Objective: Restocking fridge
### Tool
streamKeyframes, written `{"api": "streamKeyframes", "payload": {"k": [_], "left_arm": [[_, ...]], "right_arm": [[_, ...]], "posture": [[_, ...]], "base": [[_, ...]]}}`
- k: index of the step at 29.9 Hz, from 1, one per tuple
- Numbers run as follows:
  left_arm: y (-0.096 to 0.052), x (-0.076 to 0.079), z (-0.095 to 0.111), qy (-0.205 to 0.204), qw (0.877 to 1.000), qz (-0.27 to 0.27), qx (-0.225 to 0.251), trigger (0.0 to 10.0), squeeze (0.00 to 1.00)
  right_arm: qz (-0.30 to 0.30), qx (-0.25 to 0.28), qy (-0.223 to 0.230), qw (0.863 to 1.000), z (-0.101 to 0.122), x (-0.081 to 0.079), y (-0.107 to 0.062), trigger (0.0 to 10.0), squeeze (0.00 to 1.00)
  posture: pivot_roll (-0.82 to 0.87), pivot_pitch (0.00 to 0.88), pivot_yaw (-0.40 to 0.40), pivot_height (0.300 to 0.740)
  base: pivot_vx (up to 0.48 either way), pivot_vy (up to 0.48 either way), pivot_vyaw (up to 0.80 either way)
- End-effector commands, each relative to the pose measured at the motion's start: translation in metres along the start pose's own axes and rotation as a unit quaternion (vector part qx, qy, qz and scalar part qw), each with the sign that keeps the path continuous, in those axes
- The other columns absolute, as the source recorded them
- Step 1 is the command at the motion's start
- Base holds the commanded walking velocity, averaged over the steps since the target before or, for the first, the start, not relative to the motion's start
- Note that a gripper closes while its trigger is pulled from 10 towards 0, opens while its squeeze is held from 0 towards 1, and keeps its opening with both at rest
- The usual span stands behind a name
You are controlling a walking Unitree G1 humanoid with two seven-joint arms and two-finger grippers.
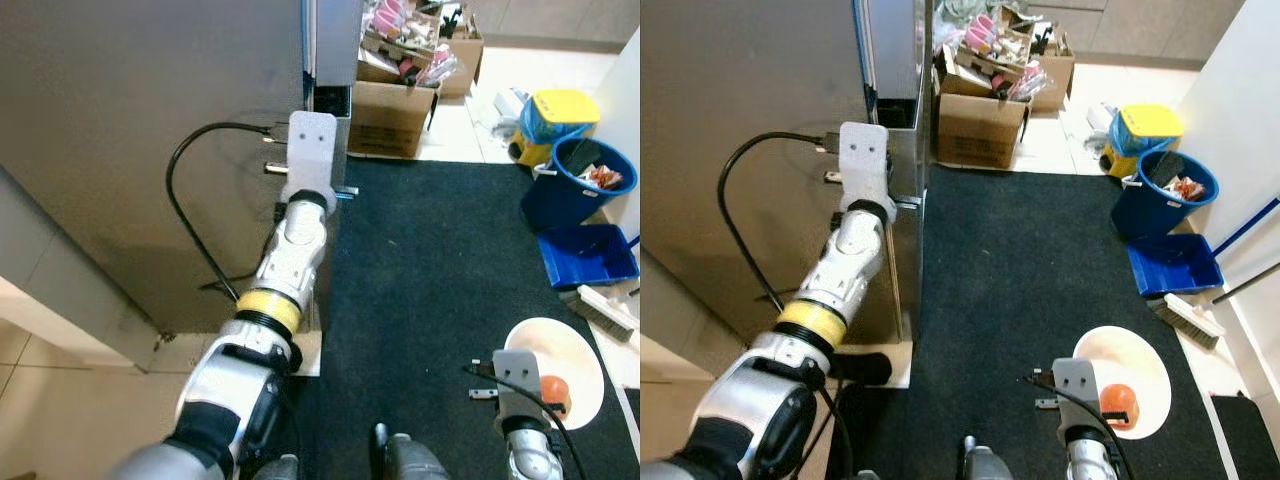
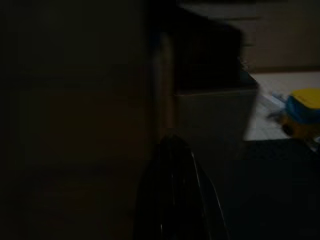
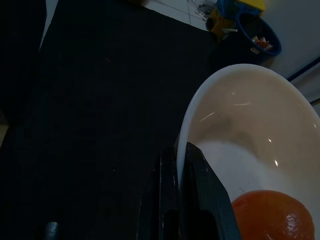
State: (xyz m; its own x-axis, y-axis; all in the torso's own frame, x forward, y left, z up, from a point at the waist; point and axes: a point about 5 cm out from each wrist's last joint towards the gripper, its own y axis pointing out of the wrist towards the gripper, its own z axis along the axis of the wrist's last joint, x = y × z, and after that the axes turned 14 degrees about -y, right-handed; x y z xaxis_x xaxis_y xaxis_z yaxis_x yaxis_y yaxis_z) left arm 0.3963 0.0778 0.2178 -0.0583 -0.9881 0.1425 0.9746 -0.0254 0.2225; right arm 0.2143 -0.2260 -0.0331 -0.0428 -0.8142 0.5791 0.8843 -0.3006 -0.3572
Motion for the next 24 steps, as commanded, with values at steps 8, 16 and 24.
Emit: {"api": "streamKeyframes", "payload": {"k": [8, 16, 24], "left_arm": [[0.007, 0.000, 0.002, 0.017, 1.000, 0.006, -0.001, 10.0, 0.00], [0.010, 0.009, 0.001, 0.018, 1.000, 0.002, -0.007, 10.0, 0.00], [0.011, 0.016, 0.002, 0.009, 1.000, -0.016, -0.007, 10.0, 1.00]], "right_arm": [[-0.006, -0.004, 0.003, 1.000, -0.004, 0.000, -0.004, 10.0, 0.00], [-0.006, -0.004, 0.003, 1.000, -0.005, -0.001, -0.004, 10.0, 0.00], [-0.007, -0.005, 0.003, 1.000, -0.006, 0.000, -0.005, 10.0, 0.00]], "posture": [[-0.15, 0.168, -0.016, 0.723], [-0.16, 0.170, -0.016, 0.723], [-0.16, 0.166, -0.014, 0.723]], "base": [[0.000, 0.000, 0.00], [0.000, 0.000, 0.00], [0.000, 0.000, 0.00]]}}
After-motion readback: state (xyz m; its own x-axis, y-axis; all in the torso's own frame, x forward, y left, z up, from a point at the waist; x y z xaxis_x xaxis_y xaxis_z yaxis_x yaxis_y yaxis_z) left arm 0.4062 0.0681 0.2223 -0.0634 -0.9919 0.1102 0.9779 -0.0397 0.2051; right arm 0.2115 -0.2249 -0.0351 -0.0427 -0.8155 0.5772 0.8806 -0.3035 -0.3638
